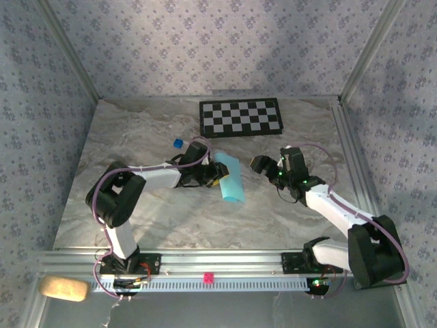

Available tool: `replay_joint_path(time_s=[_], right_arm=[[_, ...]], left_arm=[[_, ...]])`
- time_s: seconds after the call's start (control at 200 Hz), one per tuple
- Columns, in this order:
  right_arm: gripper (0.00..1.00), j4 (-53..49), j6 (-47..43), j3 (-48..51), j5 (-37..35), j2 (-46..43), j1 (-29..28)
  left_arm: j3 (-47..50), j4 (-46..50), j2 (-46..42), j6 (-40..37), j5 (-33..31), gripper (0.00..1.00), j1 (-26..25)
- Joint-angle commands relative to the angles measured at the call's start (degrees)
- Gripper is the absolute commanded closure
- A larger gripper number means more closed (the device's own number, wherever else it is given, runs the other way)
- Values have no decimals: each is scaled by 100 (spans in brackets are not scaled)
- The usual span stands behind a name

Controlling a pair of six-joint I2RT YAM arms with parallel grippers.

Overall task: Fold a paper plane with a square sheet of paper (pick it up from the middle)
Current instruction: First fold the square sheet of paper in half at the center of the table, then hold the square sheet of paper at the center of the table.

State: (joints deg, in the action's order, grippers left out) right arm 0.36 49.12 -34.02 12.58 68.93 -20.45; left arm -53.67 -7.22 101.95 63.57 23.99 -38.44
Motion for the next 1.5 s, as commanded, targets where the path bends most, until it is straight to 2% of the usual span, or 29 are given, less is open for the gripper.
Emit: replay_joint_path(time_s=[0.0, 0.43, 0.91, 1.099, 1.494], right_arm=[[7, 95, 27, -158, 175, 93, -46], [8, 138, 64, -229, 445, 397, -88], [7, 129, 106, -323, 550, 607, -130], [7, 135, 110, -456, 636, 799, -178], [9, 242, 37, -759, 981, 1241, -371]], left_arm=[[12, -139, 114, 50, -30, 56, 38], [24, 237, 63, -19, -316, 52, 21], [-64, 1000, -351, -446, -922, 41, -15], [64, 1240, -725, -546, -1398, 42, 9], [50, 1380, -400, -644, -1219, 47, 112]])
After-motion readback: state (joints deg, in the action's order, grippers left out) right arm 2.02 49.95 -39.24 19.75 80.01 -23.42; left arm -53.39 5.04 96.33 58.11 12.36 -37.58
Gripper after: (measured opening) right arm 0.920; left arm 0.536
